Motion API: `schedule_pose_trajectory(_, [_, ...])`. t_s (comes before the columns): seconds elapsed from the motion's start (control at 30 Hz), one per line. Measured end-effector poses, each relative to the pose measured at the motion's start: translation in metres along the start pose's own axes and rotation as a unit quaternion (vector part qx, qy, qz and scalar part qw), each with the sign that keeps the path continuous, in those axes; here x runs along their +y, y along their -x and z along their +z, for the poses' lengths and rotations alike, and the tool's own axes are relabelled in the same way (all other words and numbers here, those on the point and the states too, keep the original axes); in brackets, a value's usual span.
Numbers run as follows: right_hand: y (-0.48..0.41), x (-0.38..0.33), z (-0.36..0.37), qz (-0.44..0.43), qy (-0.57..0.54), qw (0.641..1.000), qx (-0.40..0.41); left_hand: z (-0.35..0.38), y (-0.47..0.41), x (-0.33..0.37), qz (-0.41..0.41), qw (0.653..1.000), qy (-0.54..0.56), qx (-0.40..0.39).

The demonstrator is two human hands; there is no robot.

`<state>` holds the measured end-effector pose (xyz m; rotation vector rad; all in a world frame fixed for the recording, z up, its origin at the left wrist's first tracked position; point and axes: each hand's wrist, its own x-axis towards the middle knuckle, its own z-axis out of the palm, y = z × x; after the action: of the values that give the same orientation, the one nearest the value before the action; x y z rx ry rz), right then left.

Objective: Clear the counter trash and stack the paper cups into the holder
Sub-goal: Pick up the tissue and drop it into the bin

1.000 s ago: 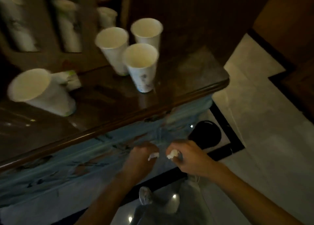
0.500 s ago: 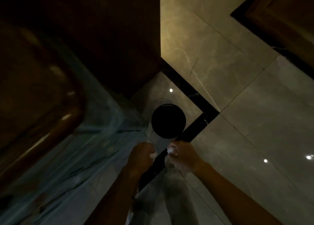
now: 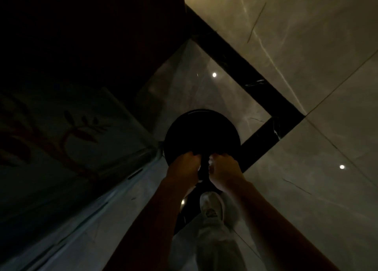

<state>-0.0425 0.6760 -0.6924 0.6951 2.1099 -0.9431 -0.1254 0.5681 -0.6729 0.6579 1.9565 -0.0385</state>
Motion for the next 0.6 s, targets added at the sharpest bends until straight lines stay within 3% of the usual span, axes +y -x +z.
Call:
schedule_pose_trajectory(0.13, [-0.005, -0.004, 0.013, -0.054, 0.007, 0.998, 0.008, 0.010, 0.000, -0.010, 0.009, 0.999, -0.036, 0.005])
schedule_pose_trajectory(0.23, [0.021, -0.009, 0.011, -0.027, 0.034, 0.999, -0.017, 0.006, 0.033, -0.010, 0.010, 0.999, -0.049, 0.016])
schedule_pose_trajectory(0.4, [0.098, -0.027, 0.000, 0.010, 0.052, 0.997, -0.048, -0.003, 0.128, -0.006, -0.056, 0.996, -0.009, -0.063])
schedule_pose_trajectory(0.6, [0.219, -0.057, -0.022, -0.007, 0.106, 0.992, -0.074, 0.002, 0.273, 0.007, -0.120, 0.989, 0.062, -0.056])
